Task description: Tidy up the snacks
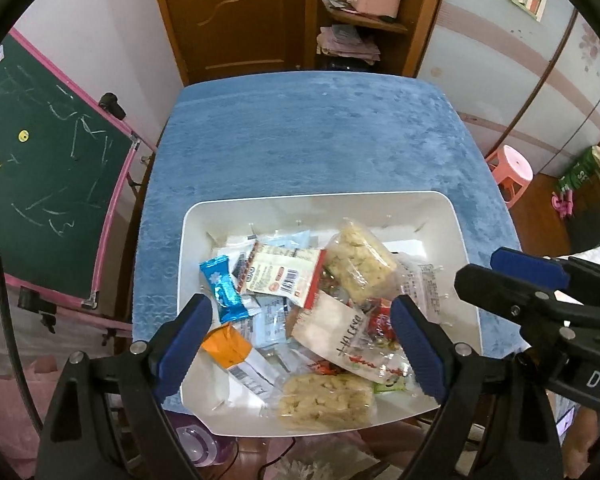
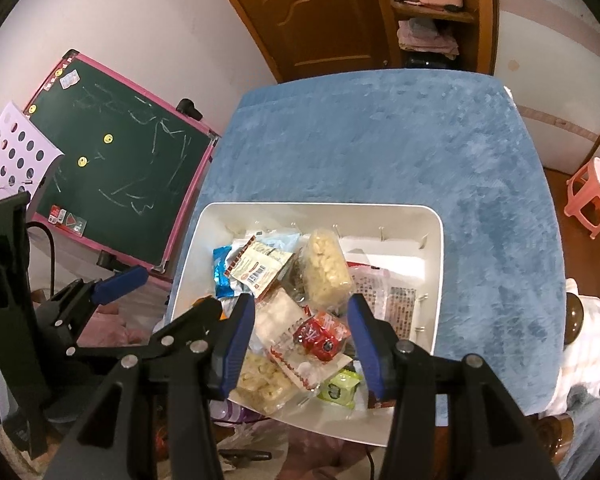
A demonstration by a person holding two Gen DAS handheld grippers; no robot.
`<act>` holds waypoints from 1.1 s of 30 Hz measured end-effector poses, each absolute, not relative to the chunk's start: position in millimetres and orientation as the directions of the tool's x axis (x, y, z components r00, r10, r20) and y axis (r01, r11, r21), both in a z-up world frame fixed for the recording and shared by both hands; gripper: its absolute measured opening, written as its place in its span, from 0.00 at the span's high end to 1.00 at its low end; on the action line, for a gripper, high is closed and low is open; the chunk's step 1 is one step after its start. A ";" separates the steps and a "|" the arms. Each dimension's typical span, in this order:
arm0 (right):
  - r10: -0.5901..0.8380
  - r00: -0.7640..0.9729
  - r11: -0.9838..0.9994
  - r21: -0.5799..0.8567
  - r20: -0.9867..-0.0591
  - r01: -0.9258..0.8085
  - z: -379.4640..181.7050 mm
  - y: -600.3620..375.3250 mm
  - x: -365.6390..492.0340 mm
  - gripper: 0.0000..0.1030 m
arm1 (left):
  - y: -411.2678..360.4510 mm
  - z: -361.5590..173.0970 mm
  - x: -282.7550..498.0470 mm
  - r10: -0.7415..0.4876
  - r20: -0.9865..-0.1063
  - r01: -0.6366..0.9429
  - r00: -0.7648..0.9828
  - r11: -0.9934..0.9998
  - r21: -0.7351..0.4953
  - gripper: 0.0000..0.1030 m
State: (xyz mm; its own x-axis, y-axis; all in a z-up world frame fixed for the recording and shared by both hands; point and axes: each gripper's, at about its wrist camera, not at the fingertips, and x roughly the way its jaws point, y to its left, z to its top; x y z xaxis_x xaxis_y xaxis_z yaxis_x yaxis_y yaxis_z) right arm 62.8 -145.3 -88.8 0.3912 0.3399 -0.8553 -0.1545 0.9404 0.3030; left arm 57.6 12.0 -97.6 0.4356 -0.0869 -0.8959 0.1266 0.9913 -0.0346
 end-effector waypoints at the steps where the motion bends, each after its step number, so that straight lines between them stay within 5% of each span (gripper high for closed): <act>1: 0.337 0.398 0.941 0.301 -0.853 -0.152 -87.7 -146.4 62.5 0.52 | 11.1 -96.7 57.5 -0.091 -0.897 0.128 0.433 0.991 -0.039 0.13; 33: 0.184 0.684 0.983 0.147 -0.706 -0.113 -6.8 -179.3 27.9 0.49 | -12.2 -15.1 38.9 -0.101 -0.787 0.112 0.609 0.993 -0.041 0.12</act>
